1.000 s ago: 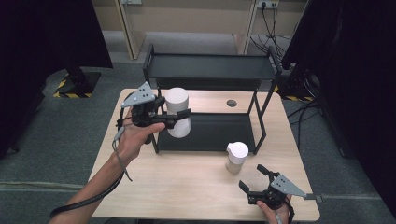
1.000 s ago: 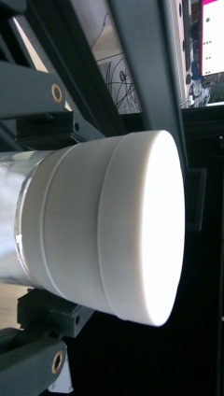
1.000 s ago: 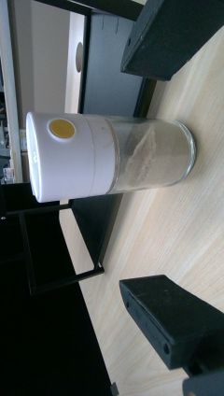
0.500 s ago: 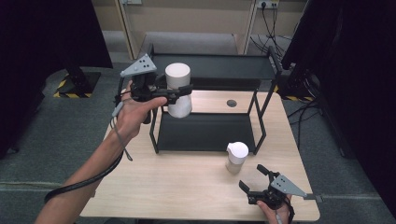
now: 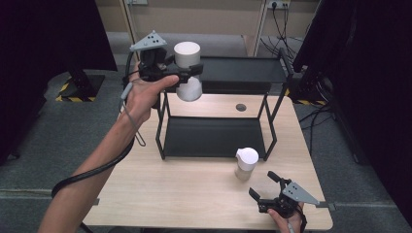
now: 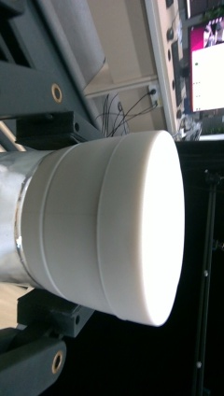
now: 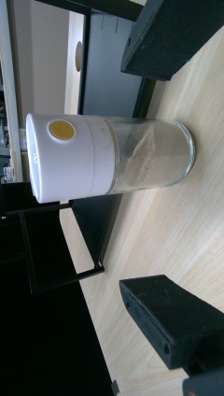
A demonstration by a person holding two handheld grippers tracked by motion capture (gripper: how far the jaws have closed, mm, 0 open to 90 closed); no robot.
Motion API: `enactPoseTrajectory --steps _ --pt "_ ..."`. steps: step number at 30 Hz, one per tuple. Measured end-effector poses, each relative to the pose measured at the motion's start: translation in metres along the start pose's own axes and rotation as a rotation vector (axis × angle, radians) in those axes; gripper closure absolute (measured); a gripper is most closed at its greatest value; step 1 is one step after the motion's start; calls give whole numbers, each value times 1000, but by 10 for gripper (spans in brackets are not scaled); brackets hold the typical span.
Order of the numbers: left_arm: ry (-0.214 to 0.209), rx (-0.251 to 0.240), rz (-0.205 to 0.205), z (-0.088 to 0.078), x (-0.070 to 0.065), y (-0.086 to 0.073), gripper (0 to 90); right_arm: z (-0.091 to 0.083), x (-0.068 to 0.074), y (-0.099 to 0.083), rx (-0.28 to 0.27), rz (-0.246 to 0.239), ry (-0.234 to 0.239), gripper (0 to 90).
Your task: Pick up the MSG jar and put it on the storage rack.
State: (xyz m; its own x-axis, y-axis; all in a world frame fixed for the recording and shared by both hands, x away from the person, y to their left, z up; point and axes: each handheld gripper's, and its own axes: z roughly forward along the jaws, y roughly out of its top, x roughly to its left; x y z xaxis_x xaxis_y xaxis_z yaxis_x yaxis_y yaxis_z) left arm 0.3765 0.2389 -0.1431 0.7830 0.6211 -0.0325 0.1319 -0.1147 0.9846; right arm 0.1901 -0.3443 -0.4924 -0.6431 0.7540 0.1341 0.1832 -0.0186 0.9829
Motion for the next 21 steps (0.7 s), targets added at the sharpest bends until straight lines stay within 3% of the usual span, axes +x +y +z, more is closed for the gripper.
enactPoseTrajectory --steps 6,15,21 --pt "50 0 2 8 -2 16 351 0 0 0 -1 1 0 5" --pt "111 -5 -20 26 -1 23 351 -1 0 0 -2 1 1 5" --pt "184 -11 -19 41 -2 22 351 -1 0 0 -5 2 1 5"
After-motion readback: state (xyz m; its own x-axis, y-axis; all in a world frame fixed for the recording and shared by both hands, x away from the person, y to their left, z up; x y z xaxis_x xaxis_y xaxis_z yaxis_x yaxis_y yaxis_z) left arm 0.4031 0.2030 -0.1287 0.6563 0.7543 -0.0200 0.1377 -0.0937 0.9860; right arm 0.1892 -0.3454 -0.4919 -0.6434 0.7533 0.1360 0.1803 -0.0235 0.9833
